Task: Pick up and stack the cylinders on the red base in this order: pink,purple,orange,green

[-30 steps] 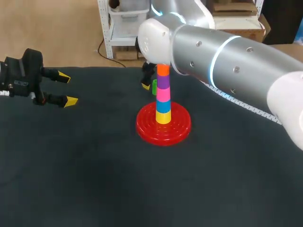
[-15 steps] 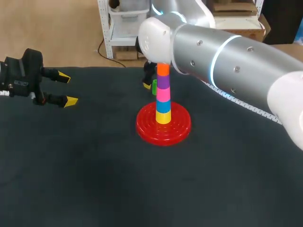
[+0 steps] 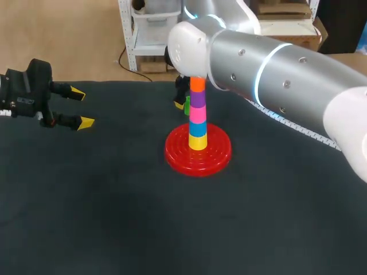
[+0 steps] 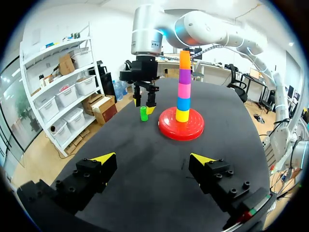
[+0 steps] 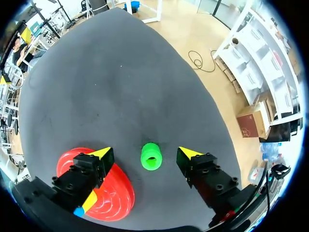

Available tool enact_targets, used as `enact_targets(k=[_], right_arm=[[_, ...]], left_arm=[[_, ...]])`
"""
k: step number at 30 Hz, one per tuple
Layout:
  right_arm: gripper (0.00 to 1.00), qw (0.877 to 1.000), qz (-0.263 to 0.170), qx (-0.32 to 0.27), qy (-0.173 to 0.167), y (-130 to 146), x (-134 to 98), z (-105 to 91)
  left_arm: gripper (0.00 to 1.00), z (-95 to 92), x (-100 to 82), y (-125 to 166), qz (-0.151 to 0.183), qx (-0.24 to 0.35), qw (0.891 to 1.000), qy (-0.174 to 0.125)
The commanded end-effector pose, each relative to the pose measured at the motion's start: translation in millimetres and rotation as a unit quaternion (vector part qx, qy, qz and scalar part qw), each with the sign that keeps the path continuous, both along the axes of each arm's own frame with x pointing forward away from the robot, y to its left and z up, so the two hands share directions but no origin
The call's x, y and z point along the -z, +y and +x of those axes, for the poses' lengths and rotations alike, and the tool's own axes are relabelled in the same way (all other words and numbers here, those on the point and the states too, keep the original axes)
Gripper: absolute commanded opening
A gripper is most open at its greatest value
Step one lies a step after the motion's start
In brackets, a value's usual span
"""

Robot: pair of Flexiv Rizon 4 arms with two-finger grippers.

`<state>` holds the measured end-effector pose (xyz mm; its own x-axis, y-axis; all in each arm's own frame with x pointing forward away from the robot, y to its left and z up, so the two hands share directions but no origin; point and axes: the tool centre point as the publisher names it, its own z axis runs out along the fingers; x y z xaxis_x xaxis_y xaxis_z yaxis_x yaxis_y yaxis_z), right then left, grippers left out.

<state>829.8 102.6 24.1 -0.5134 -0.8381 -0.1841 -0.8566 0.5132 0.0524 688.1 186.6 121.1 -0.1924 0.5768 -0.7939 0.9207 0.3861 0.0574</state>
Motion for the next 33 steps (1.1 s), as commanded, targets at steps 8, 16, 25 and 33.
enact_targets(k=[8, 16, 25, 33], right_arm=[[0.87, 0.857, -0.329, -0.055, 0.393, 0.7, 0.0, 9.7], [0.74, 0.845, -0.345, -0.055, 0.406, -4.0, 0.3, 10.2], [1.00, 0.864, -0.315, -0.065, 0.387, -6.3, -1.4, 3.6], [1.00, 0.864, -0.315, -0.064, 0.388, -6.0, -1.4, 3.3]], left_arm=[[1.00, -1.7, 1.4, 0.5, -0.002, -0.001, 1.000, -0.004], [1.00, -1.7, 1.4, 0.5, -0.002, -0.001, 1.000, -0.004], [1.00, -1.7, 1.4, 0.5, -0.002, -0.001, 1.000, -0.004], [1.00, -1.7, 1.4, 0.5, -0.002, -0.001, 1.000, -0.004]])
